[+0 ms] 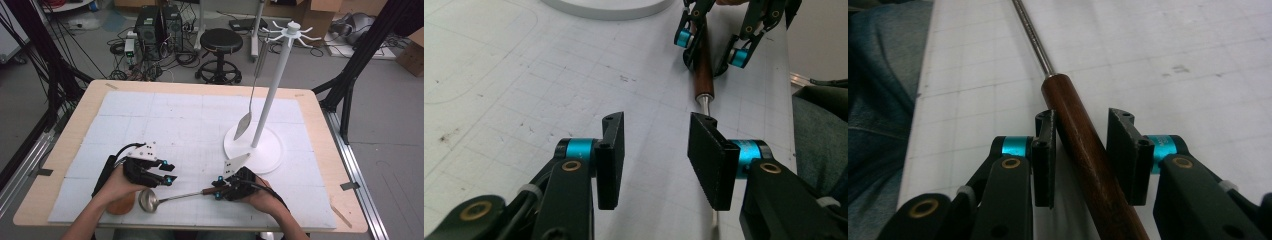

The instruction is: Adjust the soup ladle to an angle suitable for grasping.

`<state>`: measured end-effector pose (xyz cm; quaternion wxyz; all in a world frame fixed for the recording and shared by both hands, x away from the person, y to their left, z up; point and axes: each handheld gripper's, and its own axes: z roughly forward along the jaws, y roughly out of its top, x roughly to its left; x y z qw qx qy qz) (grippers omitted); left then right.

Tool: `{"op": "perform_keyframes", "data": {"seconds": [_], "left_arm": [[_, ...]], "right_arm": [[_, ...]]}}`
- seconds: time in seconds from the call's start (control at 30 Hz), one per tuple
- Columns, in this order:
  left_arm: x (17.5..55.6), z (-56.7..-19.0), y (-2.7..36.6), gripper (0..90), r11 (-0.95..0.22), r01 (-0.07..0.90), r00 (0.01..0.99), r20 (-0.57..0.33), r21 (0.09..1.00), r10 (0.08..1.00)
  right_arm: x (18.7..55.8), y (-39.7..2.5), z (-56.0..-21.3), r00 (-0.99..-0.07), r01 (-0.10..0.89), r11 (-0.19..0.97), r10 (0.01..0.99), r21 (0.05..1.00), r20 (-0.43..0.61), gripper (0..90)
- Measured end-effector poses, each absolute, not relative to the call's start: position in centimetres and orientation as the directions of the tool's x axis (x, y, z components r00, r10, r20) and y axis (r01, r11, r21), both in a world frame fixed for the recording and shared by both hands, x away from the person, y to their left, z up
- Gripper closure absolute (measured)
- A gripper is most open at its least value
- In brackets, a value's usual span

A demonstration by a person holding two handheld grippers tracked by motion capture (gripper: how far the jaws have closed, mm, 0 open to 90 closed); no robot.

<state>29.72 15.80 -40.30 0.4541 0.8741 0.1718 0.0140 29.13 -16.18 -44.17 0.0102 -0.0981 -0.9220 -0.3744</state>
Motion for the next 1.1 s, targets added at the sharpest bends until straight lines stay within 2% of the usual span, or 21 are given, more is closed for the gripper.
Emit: {"op": "perform_keyframes", "data": {"seconds": [0.3, 0.5, 0.8, 0.9, 1.1], "left_arm": [[29.7, -40.0, 16.0, 57.1, -0.518, 0.288, 0.938, -0.128, 0.805, 0.322], [29.8, -40.0, 16.0, 56.2, -0.517, 0.283, 0.939, -0.125, 0.808, 0.319], [29.7, -40.0, 15.9, 55.8, -0.521, 0.276, 0.943, -0.123, 0.808, 0.309], [29.7, -40.0, 15.9, 55.7, -0.520, 0.272, 0.945, -0.122, 0.810, 0.305], [29.7, -40.1, 15.8, 55.2, -0.520, 0.266, 0.947, -0.120, 0.812, 0.298]], "right_arm": [[29.7, -16.7, -44.2, -0.955, 0.267, 0.667, 0.278, 0.696, 0.100, 68.4], [29.9, -16.1, -44.2, -0.946, 0.287, 0.654, 0.310, 0.700, 0.098, 69.7], [30.1, -15.7, -44.3, -0.948, 0.295, 0.639, 0.290, 0.710, 0.133, 69.6], [30.0, -16.3, -44.4, -0.953, 0.277, 0.656, 0.284, 0.702, 0.111, 62.7], [29.8, -18.0, -44.5, -0.957, 0.261, 0.656, 0.273, 0.708, 0.100, 63.0]]}}
